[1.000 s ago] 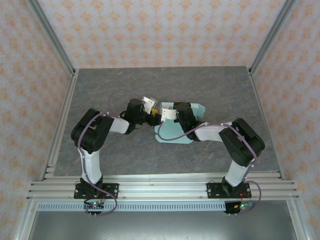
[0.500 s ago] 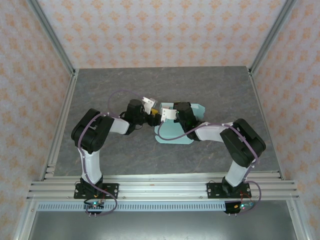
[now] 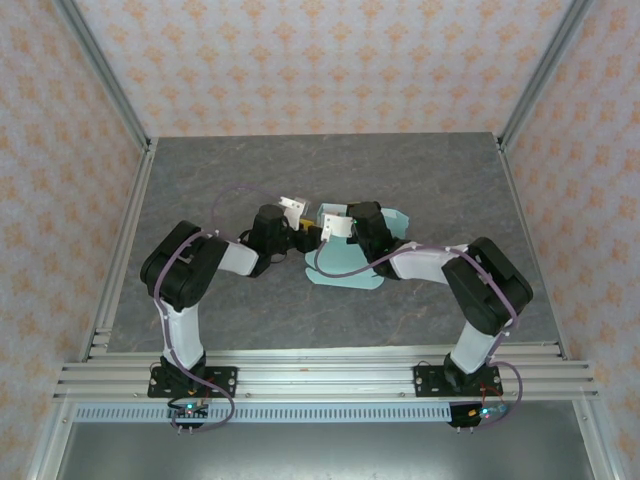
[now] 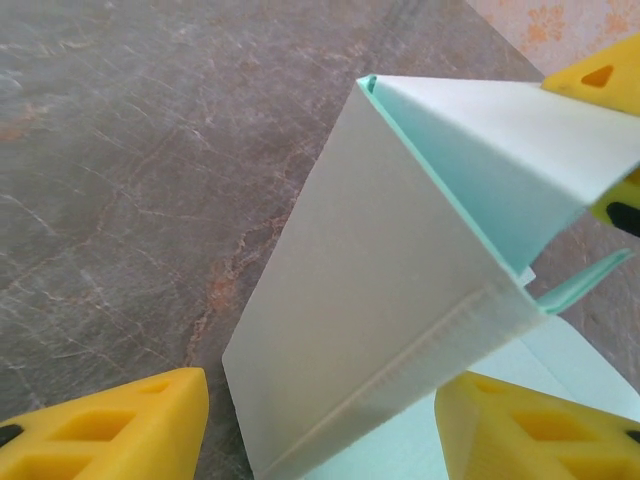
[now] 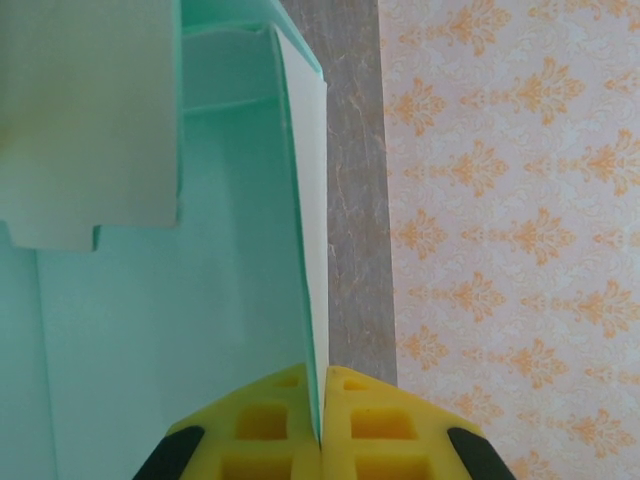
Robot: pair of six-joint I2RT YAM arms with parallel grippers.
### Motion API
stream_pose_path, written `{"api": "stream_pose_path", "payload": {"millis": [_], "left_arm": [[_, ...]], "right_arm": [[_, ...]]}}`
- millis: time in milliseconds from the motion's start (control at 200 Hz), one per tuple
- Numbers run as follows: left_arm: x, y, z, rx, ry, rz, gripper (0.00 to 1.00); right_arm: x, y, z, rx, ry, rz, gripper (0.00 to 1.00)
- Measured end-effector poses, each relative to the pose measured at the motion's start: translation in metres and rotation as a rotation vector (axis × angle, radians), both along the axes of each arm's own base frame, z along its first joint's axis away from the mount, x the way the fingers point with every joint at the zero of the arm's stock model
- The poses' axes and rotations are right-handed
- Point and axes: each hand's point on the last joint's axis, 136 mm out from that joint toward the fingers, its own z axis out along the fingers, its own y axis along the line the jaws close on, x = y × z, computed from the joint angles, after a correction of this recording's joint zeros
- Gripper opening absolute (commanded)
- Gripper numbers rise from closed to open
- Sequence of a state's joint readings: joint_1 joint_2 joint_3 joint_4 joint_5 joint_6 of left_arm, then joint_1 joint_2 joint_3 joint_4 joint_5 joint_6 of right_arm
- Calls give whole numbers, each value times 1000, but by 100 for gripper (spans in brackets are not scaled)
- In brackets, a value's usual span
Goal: Fold the paper box
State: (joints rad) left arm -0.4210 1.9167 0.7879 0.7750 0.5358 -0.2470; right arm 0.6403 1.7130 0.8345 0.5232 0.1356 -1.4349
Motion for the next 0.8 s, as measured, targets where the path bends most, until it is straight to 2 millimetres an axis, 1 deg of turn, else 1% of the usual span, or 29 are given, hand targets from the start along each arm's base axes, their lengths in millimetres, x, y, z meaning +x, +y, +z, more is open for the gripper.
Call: {"api": "stream_pose_path", "payload": {"millis": [100,370,540,801], "left_arm": [[2,4,2,0,0,38,61],[5,8,1,-1,10,91,61],[6,7,2,1,-1,87,68],[2,2,3,8,-10,33,72]], "right_arm": [[1,0,2,12,0,-4,0],[2,0,4,19,7,-10,0],[2,1,4,26,11,-10,0],[0,2,2,26,31,-2,0]]}}
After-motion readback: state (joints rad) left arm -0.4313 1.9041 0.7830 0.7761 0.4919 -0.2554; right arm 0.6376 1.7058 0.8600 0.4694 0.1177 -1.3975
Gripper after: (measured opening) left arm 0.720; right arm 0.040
